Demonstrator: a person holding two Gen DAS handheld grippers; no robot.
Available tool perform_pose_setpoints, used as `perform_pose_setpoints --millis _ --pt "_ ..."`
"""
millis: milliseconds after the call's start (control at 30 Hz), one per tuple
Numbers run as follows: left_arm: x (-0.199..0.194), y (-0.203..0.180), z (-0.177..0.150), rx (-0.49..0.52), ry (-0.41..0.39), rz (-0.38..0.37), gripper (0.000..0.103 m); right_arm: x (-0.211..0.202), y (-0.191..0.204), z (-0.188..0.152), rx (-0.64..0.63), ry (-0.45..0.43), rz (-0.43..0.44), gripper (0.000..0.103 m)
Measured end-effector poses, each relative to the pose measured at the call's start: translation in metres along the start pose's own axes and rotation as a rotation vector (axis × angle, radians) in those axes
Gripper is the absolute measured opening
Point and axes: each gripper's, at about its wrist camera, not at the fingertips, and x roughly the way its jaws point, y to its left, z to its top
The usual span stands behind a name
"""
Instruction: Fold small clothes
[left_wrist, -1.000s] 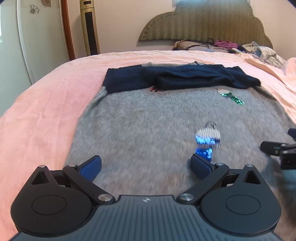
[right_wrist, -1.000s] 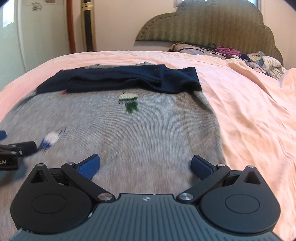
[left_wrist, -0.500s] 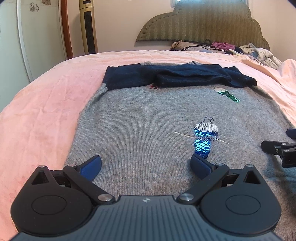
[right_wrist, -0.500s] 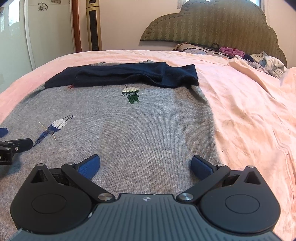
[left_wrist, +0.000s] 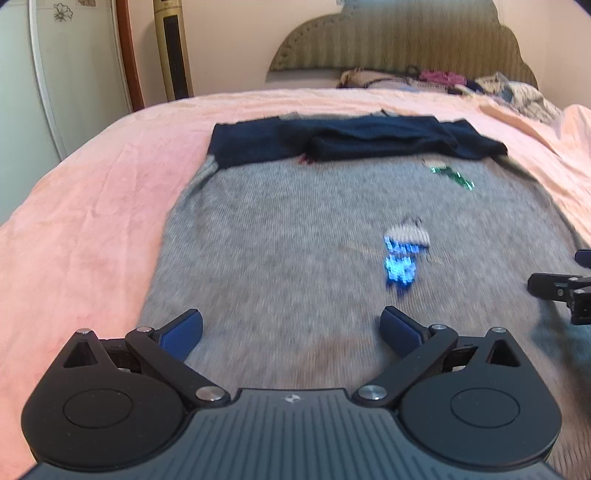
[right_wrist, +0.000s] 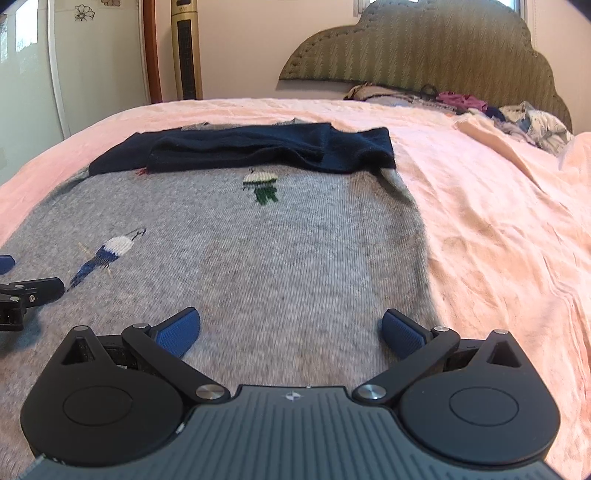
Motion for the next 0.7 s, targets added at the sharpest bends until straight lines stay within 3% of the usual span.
perform_pose_setpoints --millis 100,167,300,700 --pt "-0.011 0.003 -0.019 0.028 -0.048 -0.024 0.103 -0.019 0.003 -0.02 -0.059 -0.006 0.022 0.103" --pt "-0.008 0.003 -0.016 0.01 -0.039 -0.023 0.103 -0.027 0.001 -0.029 -0.057 -0.025 0.04 0.103" --pt "-0.009 -0.006 -0.012 0.031 -0.033 0.012 0.103 -0.023 0.005 -0.021 -0.077 0.0 0.036 0.103" --pt "-0.013 -0.001 -0.017 0.033 -0.035 -0.017 0.103 -0.03 0.0 -0.028 -0.081 -0.009 0.061 0.103"
